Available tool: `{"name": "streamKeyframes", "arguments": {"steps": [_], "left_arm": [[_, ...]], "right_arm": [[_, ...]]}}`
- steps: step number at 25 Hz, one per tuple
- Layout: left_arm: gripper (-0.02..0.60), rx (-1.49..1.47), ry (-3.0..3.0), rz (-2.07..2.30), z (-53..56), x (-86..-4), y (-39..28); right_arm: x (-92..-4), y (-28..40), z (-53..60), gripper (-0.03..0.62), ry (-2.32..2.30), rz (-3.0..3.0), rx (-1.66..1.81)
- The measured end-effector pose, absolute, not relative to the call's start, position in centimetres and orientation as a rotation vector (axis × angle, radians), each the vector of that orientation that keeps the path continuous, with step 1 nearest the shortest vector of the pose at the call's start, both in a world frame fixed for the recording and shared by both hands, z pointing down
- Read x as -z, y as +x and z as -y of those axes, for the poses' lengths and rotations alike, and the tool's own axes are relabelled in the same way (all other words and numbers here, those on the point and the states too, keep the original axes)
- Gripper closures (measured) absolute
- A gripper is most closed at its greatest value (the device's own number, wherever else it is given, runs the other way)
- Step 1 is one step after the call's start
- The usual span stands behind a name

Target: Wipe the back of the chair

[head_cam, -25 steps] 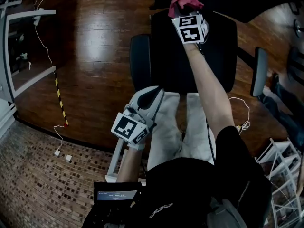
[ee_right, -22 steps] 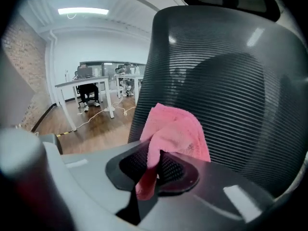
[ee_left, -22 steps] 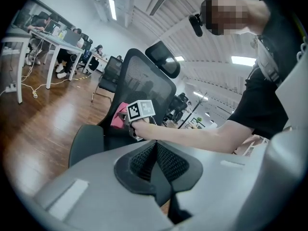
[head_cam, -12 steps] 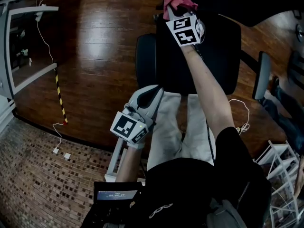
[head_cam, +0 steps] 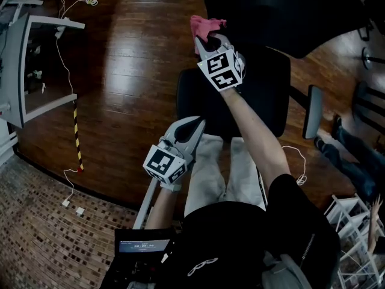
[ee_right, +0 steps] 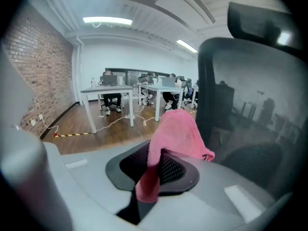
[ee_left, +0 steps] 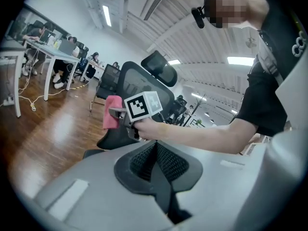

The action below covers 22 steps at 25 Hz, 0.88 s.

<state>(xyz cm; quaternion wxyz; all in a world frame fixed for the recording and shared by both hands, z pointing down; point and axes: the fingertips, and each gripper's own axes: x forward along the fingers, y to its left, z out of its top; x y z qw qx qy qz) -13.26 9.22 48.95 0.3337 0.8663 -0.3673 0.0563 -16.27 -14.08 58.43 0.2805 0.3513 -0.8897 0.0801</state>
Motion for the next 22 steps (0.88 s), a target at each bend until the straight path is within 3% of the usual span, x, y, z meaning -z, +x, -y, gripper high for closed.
{"name": "streamKeyframes", "arguments": {"steps": [9,22], "left_arm": [[0.588,-0.117,2.338,1.021,-5.5,-43.2,-14.6],[0.588,-0.127,2.379,0.998,-3.5,-40.6,-12.6]], "right_arm": [[-40.1,-24.1,23.4,0.553,0.739,2.687,-0.094],[-36.8,-15.8,30.2,0.553,1.016,2.641,-0.180]]}}
